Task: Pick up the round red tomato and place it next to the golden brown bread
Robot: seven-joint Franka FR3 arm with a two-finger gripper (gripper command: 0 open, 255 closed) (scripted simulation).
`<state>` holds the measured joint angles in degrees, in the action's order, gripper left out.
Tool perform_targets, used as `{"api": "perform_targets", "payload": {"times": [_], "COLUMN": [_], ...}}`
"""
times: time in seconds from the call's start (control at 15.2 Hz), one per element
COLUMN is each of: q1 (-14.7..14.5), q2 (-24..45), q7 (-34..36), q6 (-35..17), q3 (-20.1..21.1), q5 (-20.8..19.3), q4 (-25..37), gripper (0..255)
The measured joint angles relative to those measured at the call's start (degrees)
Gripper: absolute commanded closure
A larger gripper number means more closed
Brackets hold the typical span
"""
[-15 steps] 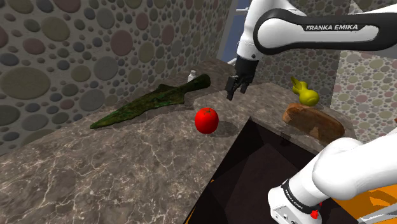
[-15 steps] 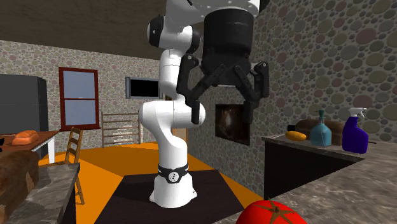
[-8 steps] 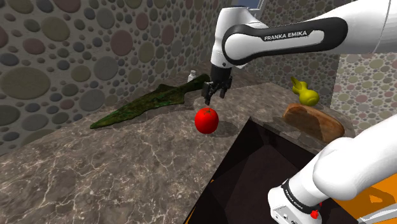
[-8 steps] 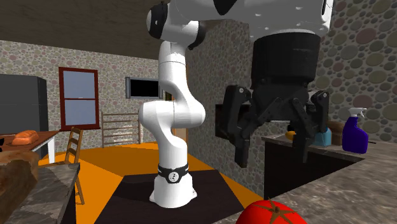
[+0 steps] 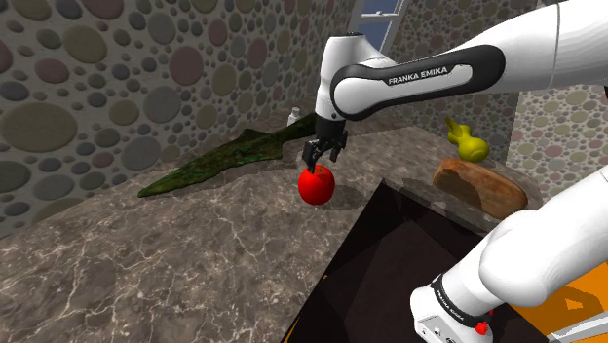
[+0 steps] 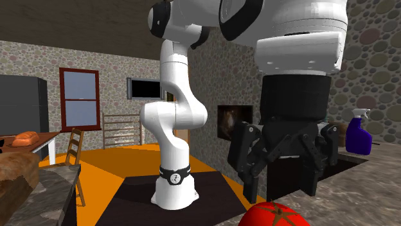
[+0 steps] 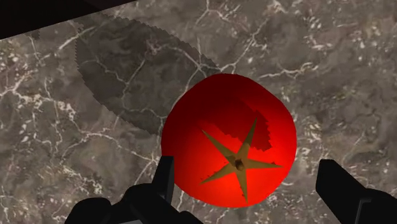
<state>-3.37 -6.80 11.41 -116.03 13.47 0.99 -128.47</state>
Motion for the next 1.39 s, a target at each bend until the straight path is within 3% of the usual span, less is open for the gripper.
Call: {"api": "perform_targets", "payload": {"times": [0.46,0.53,1.39], "q1": [0.03,0.03,0.01], "q2": [0.37,0.37,-0.40], "q7": [0.00,0.00,-0.11], "q6": [-0.95,-0.95,0.67], "q3": [-0.01,-0.01,-0.05], "q5": [-0.09,-0.09,0.09], "q4": [-0.56,-0.56,0.33], "gripper": [0,255,255]}}
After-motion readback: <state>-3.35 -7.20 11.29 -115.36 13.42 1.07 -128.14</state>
